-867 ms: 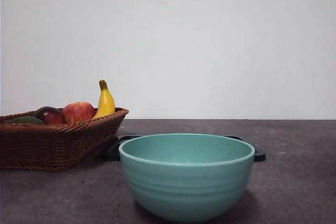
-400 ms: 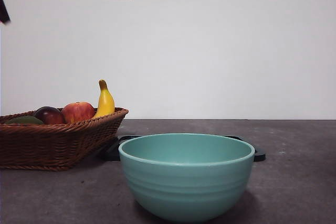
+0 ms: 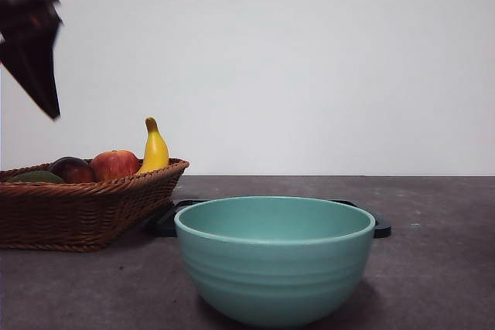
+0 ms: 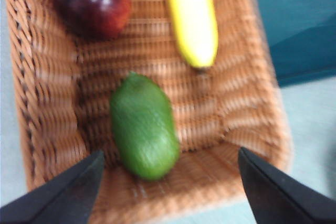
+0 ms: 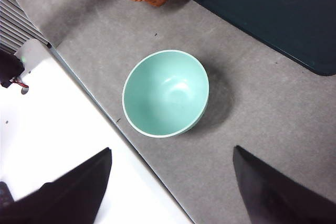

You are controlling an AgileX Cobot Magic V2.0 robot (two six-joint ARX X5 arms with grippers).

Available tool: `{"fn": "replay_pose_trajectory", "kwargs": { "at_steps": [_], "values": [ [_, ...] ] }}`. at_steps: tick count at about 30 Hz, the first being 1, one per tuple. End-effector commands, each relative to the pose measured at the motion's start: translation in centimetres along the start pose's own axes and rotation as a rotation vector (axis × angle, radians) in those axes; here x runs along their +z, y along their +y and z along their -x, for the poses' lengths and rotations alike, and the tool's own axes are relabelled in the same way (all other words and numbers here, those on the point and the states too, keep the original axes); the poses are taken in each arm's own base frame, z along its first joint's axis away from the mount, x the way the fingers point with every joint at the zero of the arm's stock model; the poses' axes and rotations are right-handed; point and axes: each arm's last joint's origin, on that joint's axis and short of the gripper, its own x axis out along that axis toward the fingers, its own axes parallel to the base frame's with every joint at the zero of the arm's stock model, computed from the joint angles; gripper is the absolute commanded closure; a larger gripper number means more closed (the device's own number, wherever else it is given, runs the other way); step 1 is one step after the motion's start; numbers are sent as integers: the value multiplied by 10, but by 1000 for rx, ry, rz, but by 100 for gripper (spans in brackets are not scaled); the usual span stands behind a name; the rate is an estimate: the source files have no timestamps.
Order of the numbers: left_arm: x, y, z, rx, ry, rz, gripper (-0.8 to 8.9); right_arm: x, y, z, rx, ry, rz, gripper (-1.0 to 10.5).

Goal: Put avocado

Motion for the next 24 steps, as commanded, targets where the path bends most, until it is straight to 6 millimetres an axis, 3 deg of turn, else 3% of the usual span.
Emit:
{"fn": "replay_pose_trajectory", "kwargs": {
  "at_steps": [1,11,19,24],
  "values": [
    [8,-1,-11,23,1,-8,405,5,2,2,4,-18,11,576],
    [12,2,-53,62,76,-21,405,5,2,2,4,-21,-2,576],
    [10,4,-75,66,130,-20,415,5,2,2,4,-21,-3,576],
    [11,4,-78,64,127,-17,553,5,2,2,5,-21,-6,576]
  ]
}}
